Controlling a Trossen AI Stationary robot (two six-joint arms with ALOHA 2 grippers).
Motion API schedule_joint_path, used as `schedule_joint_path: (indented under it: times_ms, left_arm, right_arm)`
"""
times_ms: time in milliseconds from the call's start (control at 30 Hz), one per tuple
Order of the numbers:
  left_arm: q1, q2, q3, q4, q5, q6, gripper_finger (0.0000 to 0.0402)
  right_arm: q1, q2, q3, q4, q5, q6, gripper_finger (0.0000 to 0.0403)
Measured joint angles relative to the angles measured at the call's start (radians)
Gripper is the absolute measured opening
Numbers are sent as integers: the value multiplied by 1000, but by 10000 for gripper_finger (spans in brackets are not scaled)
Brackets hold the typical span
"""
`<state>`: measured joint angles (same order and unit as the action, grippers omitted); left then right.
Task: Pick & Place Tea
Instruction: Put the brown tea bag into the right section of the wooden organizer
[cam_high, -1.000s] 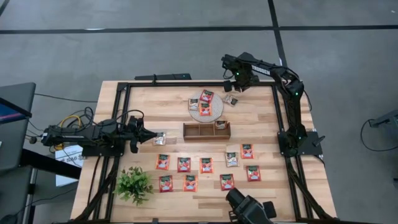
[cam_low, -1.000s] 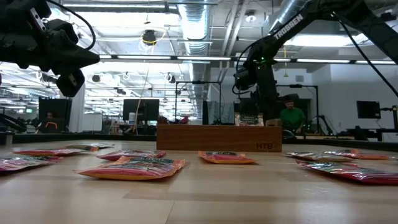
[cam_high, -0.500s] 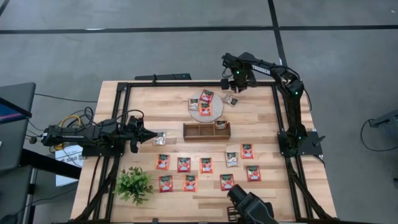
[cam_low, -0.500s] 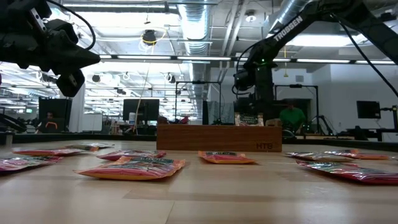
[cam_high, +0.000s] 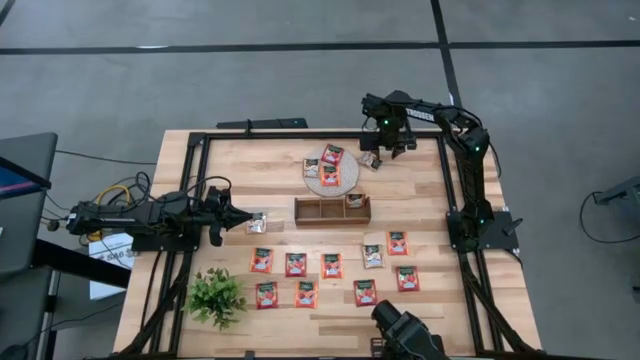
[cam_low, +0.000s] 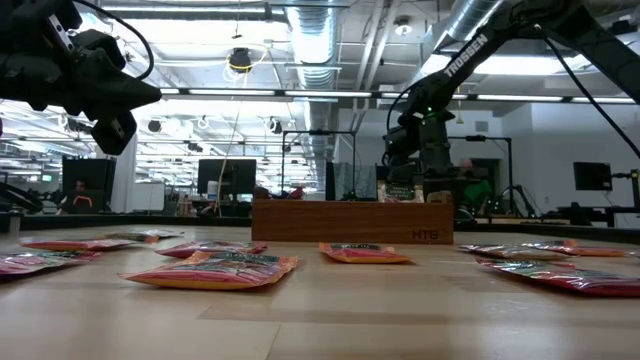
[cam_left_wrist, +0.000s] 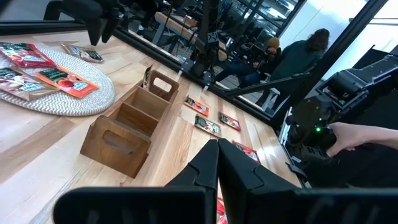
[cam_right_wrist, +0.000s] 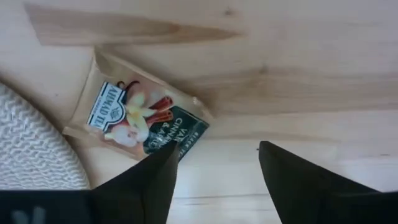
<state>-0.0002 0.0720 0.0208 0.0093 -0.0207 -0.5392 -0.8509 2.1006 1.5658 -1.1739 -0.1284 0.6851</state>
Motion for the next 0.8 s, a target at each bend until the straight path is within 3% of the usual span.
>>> schedule_joint_path:
  times_ms: [500, 800]
  left_arm:
    - [0, 0, 0, 0, 0, 12, 0]
    - [0, 0, 0, 0, 2, -5, 0]
  right_arm:
    - [31, 2, 0, 5, -8, 17, 205]
    - [51, 105, 6, -34, -55, 10, 202]
